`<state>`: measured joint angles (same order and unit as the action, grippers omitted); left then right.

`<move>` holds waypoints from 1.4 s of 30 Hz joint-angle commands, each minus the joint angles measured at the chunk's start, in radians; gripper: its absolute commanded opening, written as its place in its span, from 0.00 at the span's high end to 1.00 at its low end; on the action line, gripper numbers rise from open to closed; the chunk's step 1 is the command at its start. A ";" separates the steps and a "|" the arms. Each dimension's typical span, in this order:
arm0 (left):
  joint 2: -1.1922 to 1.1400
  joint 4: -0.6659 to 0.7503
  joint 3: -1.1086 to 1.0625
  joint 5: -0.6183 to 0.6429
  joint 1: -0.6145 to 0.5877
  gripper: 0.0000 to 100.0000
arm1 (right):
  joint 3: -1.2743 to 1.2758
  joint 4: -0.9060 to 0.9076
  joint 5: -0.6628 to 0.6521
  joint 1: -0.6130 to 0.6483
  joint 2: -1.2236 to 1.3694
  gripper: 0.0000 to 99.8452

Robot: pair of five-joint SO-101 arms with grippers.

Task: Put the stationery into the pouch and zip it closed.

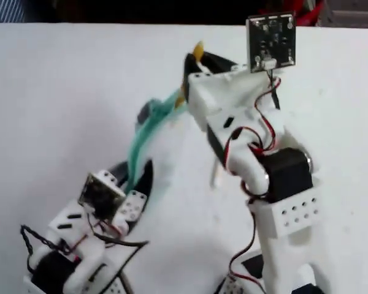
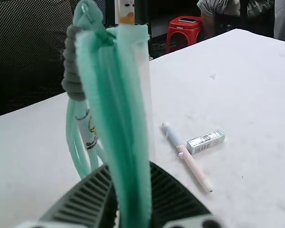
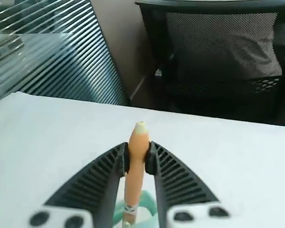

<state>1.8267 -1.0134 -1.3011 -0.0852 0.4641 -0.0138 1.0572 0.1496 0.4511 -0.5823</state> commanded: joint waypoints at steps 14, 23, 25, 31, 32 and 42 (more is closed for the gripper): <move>0.002 -0.109 0.060 -0.002 -0.084 0.83 | 0.178 0.035 0.011 0.015 -0.002 0.98; 0.002 -0.120 0.075 -0.002 -0.107 0.82 | 0.321 0.030 -0.028 0.090 -0.013 0.98; 0.002 -0.120 0.075 -0.002 -0.107 0.82 | 0.325 0.028 -0.029 0.131 -0.013 0.98; 0.002 -0.120 0.074 -0.002 -0.107 0.83 | 0.137 0.035 -0.025 0.150 -0.045 0.98; 0.002 -0.120 0.074 -0.002 -0.107 0.83 | 0.106 0.035 -0.025 0.151 -0.059 0.98; 0.002 -0.121 0.072 -0.006 -0.107 0.83 | 0.124 0.035 0.015 0.157 -0.059 0.98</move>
<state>1.8282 -1.1301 -1.2750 -0.0882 0.3644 0.1105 1.0909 0.1312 0.5999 -0.6421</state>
